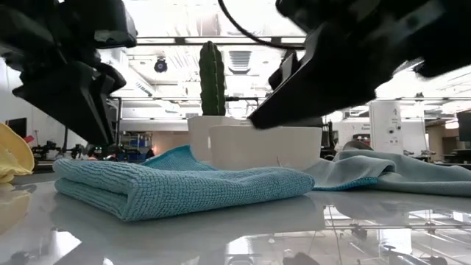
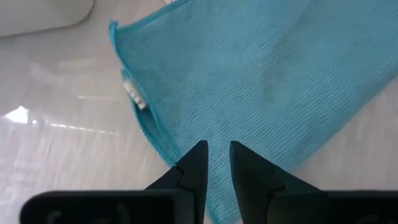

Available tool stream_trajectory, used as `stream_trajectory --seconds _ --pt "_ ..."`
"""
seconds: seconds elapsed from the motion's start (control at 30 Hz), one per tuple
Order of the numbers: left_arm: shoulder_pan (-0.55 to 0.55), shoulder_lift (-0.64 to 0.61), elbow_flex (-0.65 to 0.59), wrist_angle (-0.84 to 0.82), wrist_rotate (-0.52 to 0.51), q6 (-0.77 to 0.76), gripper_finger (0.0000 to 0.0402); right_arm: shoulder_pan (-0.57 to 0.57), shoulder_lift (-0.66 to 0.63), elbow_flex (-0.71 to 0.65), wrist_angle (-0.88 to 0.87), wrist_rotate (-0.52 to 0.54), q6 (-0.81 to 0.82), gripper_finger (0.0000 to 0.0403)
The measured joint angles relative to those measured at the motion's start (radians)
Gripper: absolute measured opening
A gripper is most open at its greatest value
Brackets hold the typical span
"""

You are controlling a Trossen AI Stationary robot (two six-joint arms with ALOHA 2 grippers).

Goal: Fold microfiber towels
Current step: Fold the dark blue towel

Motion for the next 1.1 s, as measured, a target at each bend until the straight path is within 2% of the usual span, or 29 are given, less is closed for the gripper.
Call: stream_trajectory --seconds 0.13,0.3,0.43,0.7,0.87,1.1 --pt "-0.001 0.014 -0.025 0.026 -0.035 -0.009 0.0051 0.01 -0.025 0.074 -0.196 -0.037 0.03 0.0074" --pt "0.001 0.045 -0.037 0.042 -0.121 -0.004 0.0051 0.036 0.004 0.251 -0.522 -0.029 0.019 0.0133" --pt "0.001 0.059 -0.043 0.04 -0.151 -0.002 0.0051 0.047 0.039 0.344 -0.634 -0.024 -0.033 0.0166" --pt "0.001 0.069 -0.049 0.049 -0.177 -0.002 0.0051 0.048 0.119 0.405 -0.635 0.023 -0.11 0.0177" --pt "0.001 0.069 -0.049 0.056 -0.181 -0.002 0.0051 0.046 0.175 0.408 -0.623 0.069 -0.161 0.0168" --pt "0.001 0.069 -0.051 0.057 -0.184 -0.002 0.0051 0.033 0.212 0.408 -0.604 0.068 -0.18 0.014"
